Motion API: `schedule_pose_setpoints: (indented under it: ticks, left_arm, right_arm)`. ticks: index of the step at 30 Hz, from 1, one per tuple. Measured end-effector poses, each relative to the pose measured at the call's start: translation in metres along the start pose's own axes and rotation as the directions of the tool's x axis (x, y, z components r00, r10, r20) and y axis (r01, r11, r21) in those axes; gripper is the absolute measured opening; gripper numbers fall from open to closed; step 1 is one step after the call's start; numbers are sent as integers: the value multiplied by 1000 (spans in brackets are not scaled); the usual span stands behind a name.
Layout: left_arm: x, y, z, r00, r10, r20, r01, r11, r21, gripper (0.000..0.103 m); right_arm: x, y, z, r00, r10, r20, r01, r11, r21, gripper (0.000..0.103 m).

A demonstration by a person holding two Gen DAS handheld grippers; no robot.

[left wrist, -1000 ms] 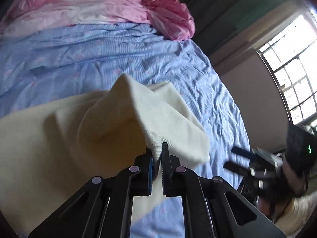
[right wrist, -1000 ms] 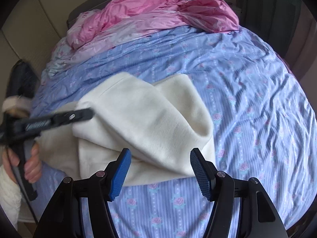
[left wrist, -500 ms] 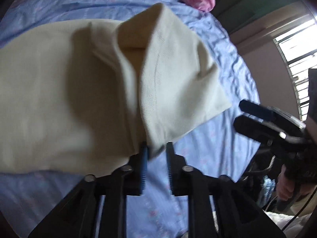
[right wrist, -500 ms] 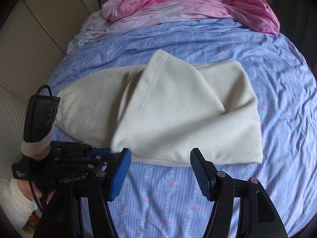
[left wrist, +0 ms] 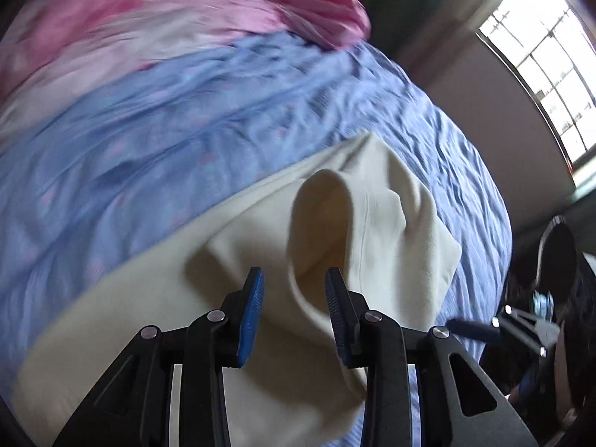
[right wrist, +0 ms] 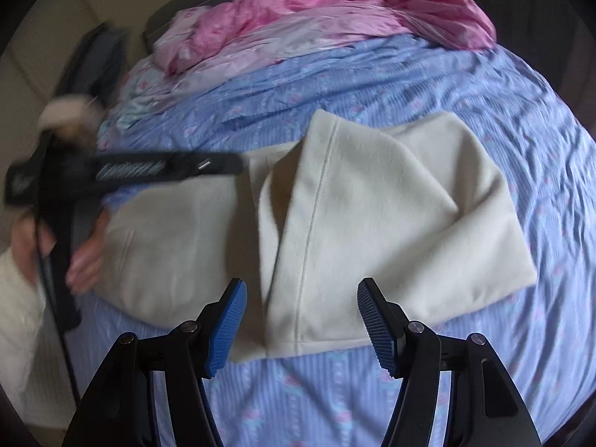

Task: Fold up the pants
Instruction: 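Fold the held edge over the stack with the left gripper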

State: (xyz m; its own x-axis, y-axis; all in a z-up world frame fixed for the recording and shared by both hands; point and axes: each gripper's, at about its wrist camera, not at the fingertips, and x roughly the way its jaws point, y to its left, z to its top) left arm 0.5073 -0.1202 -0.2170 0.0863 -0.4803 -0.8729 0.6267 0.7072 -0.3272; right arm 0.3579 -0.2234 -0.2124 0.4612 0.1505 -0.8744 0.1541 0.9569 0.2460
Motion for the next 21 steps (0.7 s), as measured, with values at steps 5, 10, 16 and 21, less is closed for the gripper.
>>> schedule_pose_setpoints:
  ticks: [5, 10, 16, 21]
  left_arm:
    - [43, -7, 23, 996, 12, -84, -2, 993, 120, 35]
    - [65, 3, 29, 990, -62, -130, 73, 994, 86, 34]
    - [40, -1, 31, 999, -31, -42, 34, 996, 86, 7]
    - [-34, -26, 37, 972, 68, 224, -117, 969, 215, 7]
  right_arm:
    - [7, -3, -1, 1000, -18, 14, 16, 993, 114, 64]
    - [11, -5, -3, 999, -37, 23, 33, 989, 142, 64]
    - [26, -6, -6, 999, -25, -22, 28, 985, 168, 64]
    - [34, -6, -12, 999, -17, -47, 25, 984, 174, 63]
